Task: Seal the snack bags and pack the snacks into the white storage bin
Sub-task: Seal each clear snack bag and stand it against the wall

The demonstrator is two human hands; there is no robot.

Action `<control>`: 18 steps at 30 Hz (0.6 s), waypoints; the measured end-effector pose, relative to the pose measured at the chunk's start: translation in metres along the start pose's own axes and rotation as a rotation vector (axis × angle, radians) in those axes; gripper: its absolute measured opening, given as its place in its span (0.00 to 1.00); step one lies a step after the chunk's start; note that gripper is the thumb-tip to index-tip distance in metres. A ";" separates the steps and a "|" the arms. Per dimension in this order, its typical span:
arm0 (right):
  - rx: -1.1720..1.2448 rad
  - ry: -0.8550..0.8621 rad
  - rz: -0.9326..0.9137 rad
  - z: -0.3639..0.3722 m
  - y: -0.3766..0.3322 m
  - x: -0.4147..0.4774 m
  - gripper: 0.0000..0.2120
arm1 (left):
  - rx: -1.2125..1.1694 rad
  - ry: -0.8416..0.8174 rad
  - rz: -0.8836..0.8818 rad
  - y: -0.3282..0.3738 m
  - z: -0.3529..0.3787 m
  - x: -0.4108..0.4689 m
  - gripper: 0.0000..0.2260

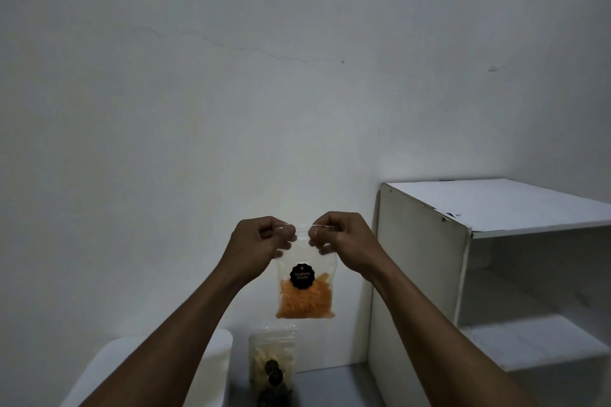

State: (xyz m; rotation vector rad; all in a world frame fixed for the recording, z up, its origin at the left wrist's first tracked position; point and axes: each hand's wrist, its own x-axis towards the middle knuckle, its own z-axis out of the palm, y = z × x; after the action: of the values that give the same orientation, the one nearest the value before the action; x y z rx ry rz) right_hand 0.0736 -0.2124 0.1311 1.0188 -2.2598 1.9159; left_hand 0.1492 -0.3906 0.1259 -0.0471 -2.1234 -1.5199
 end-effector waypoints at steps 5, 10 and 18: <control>0.024 -0.014 0.007 0.000 0.004 -0.003 0.05 | 0.058 -0.025 -0.013 0.003 0.004 0.000 0.04; -0.030 -0.032 0.007 -0.001 0.009 -0.006 0.05 | 0.181 0.018 0.020 -0.001 0.008 0.002 0.04; 0.042 0.029 0.029 -0.014 0.020 -0.011 0.07 | 0.005 0.057 -0.019 -0.006 0.012 -0.001 0.08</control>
State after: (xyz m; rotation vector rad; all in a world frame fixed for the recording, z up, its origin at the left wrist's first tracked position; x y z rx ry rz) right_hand 0.0675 -0.1937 0.1124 0.9603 -2.2408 1.9842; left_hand 0.1440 -0.3818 0.1178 0.0185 -2.0884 -1.5084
